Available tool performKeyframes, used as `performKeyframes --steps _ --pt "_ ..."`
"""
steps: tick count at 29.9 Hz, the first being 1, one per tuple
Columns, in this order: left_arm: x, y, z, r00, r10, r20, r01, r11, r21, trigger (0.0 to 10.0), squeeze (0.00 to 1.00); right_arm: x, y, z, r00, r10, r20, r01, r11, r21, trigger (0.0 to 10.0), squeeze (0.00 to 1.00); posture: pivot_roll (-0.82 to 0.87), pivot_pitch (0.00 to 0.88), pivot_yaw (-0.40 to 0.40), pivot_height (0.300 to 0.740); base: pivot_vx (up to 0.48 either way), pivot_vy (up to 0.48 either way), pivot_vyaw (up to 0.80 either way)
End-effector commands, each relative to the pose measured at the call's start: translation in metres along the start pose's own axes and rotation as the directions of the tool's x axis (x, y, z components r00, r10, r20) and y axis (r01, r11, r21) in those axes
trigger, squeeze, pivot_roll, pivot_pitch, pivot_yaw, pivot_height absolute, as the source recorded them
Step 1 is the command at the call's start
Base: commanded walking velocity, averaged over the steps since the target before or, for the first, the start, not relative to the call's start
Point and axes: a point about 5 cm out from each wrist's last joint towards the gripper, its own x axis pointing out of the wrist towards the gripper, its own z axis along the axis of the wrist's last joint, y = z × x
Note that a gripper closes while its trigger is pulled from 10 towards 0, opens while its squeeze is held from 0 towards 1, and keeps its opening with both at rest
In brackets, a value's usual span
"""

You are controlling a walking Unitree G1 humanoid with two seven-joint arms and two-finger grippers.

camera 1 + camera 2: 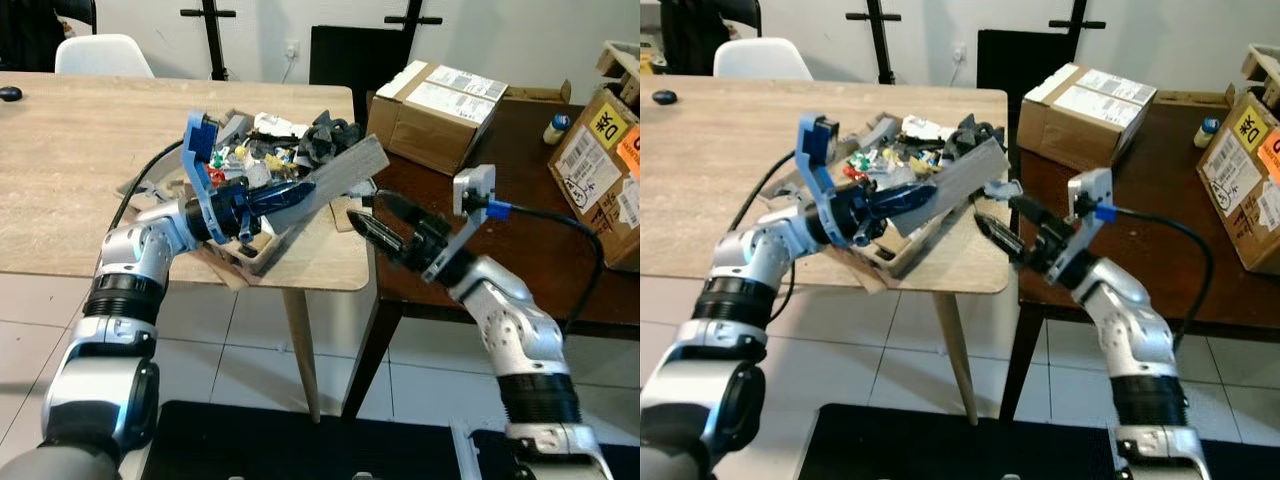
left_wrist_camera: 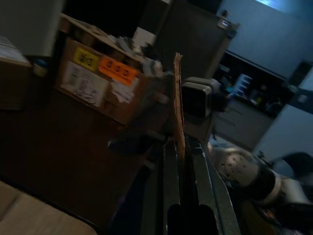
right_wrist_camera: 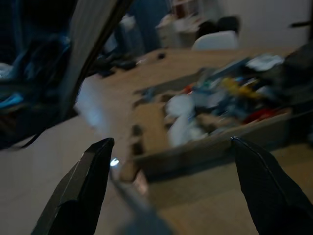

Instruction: Picking trash to rubbish bin

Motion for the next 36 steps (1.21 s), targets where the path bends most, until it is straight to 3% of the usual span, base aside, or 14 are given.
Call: performKeyframes --steps 1,4,6,8,10,11,20,26,33,35,36 --pt "-0.001 -0.007 -0.005 0.997 -0.053 -0.058 0.052 0.998 -0.023 0.0 0.0 -0.006 0.013 -0.006 0.991 0.113 -0.072 -0.111 0.993 0.025 10.0 0.0 0.09 0.104 -0.002 0.74 0.0 0.0 0.0" --pt "-0.001 -0.01 -0.009 0.992 -0.073 -0.099 0.07 0.997 -0.032 0.0 0.0 -0.012 0.019 -0.008 0.982 0.158 -0.105 -0.152 0.987 0.057 10.0 0.0 0.09 0.104 -0.001 0.74 0.0 0.0 0.0" --pt "-0.001 -0.012 -0.018 0.978 -0.091 -0.19 0.085 0.996 -0.042 0.0 0.0 -0.021 0.024 -0.015 0.958 0.215 -0.191 -0.203 0.976 0.08 10.0 0.0 0.09 0.106 0.001 0.74 0.0 0.0 0.0" --pt "-0.002 -0.014 -0.028 0.948 -0.111 -0.299 0.1 0.994 -0.051 0.0 0.0 -0.029 0.029 -0.022 0.925 0.264 -0.273 -0.245 0.964 0.102 10.0 0.0 0.09 0.109 0.003 0.74 0.0 0.0 0.0" --pt "-0.002 -0.015 -0.032 0.935 -0.117 -0.336 0.104 0.993 -0.056 0.0 0.0 -0.032 0.031 -0.024 0.913 0.278 -0.298 -0.257 0.96 0.109 10.0 0.0 0.09 0.109 0.002 0.74 0.0 0.0 0.0" --pt "-0.004 -0.017 -0.038 0.908 -0.127 -0.398 0.113 0.992 -0.06 0.0 0.0 -0.037 0.033 -0.028 0.895 0.29 -0.338 -0.266 0.957 0.116 10.0 0.0 0.09 0.113 0.003 0.74 0.0 0.0 0.0" --pt "-0.008 -0.03 -0.051 0.824 -0.207 -0.527 0.167 0.978 -0.123 0.0 0.0 -0.054 0.037 -0.041 0.83 0.319 -0.458 -0.277 0.948 0.158 10.0 0.0 0.09 0.121 0.001 0.74 0.0 0.0 0.0" --pt "-0.024 -0.04 -0.087 0.653 -0.24 -0.718 0.161 0.971 -0.179 0.0 0.0 -0.071 0.037 -0.063 0.711 0.317 -0.627 -0.271 0.947 0.172 10.0 0.0 0.09 0.126 -0.004 0.74 0.0 0.0 0.0" --pt "-0.026 -0.043 -0.104 0.596 -0.254 -0.761 0.154 0.967 -0.202 0.0 0.0 -0.076 0.037 -0.072 0.679 0.317 -0.662 -0.265 0.947 0.182 10.0 0.0 0.09 0.129 -0.005 0.74 0.0 0.0 0.0" --pt "-0.035 -0.04 -0.124 0.495 -0.219 -0.841 0.12 0.976 -0.183 0.0 0.0 -0.08 0.036 -0.08 0.654 0.301 -0.695 -0.25 0.952 0.177 10.0 0.0 0.09 0.128 -0.006 0.74 0.0 0.0 0.0" --pt "-0.035 -0.04 -0.124 0.495 -0.219 -0.841 0.12 0.976 -0.183 0.0 0.0 -0.08 0.036 -0.08 0.654 0.301 -0.695 -0.25 0.952 0.177 10.0 0.0 0.09 0.128 -0.006 0.74 0.0 0.0 0.0"
